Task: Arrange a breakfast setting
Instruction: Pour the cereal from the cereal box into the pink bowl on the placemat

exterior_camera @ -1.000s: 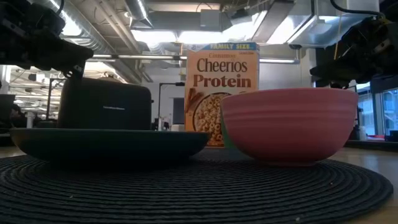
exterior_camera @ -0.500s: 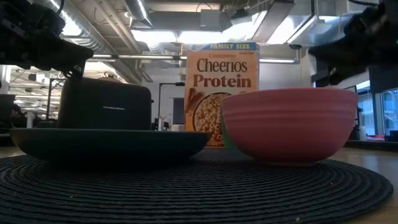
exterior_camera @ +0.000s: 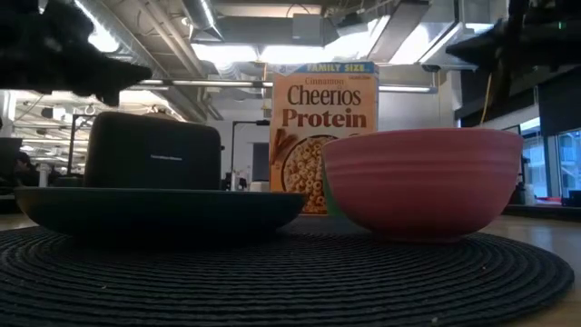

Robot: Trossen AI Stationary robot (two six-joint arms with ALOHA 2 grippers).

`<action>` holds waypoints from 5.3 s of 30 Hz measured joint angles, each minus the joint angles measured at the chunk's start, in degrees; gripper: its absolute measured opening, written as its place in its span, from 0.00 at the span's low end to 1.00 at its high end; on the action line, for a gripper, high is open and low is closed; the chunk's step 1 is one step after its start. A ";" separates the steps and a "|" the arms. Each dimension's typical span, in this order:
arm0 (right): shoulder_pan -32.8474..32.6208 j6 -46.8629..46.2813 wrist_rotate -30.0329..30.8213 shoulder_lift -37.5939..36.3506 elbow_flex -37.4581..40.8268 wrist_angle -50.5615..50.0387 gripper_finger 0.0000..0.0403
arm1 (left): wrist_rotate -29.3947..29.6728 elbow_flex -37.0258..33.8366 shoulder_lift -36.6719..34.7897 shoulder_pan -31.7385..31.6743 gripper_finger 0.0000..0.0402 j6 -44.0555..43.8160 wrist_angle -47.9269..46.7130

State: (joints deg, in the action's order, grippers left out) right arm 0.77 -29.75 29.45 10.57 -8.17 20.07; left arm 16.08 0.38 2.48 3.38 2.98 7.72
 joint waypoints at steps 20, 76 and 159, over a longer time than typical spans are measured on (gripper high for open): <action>0.00 1.51 4.02 16.24 -11.22 -0.02 0.25 | 26.07 6.26 1.92 -1.02 0.00 -31.42 11.41; 0.00 -1.36 3.89 17.81 -11.43 -2.38 0.76 | -52.81 59.60 92.26 -46.93 0.79 11.01 1.66; -0.02 -11.00 -11.66 17.72 -11.43 -17.34 0.59 | 10.11 87.93 87.91 10.03 0.00 46.53 -68.71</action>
State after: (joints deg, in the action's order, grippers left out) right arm 0.75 -40.75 17.79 28.29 -19.59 2.73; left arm 26.19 88.31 90.39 13.41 49.51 -60.99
